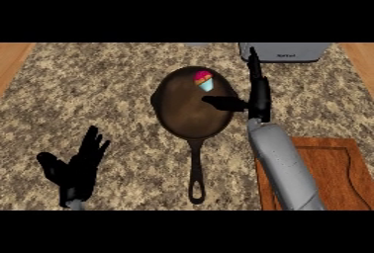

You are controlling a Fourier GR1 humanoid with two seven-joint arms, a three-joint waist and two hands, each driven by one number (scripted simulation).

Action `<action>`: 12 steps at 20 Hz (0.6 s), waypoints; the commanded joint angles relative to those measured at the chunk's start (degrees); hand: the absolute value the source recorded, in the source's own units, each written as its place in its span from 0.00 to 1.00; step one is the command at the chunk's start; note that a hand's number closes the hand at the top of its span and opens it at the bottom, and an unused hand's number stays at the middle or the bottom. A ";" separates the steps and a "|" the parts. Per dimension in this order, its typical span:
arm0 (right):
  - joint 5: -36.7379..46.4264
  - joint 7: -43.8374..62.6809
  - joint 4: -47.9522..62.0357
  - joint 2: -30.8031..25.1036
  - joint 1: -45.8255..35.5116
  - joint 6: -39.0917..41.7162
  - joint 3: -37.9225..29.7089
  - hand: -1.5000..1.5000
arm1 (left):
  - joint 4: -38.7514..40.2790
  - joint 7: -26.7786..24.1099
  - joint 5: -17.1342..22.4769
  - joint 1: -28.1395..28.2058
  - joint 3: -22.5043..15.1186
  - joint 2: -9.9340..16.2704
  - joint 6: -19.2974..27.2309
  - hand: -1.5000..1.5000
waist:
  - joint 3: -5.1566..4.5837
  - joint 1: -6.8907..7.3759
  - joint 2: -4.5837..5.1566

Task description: Pick the cupcake from the cutting board and place it in the pan

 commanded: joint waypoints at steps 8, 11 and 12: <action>4.90 9.60 -27.45 0.00 21.26 -4.85 16.07 0.00 | -1.30 0.60 -3.19 1.60 -1.97 -3.25 3.16 0.50 | -0.26 -0.61 0.01; 7.40 11.72 -29.71 -0.32 23.09 -3.13 14.09 0.00 | 0.38 3.89 -0.23 -2.97 2.17 -0.13 0.01 0.50 | -0.26 -0.40 0.16; 9.39 16.42 -33.98 -0.70 23.91 -4.54 15.07 0.00 | 1.89 0.60 -0.36 -0.21 2.45 -0.15 -0.94 0.50 | -0.27 -0.44 0.13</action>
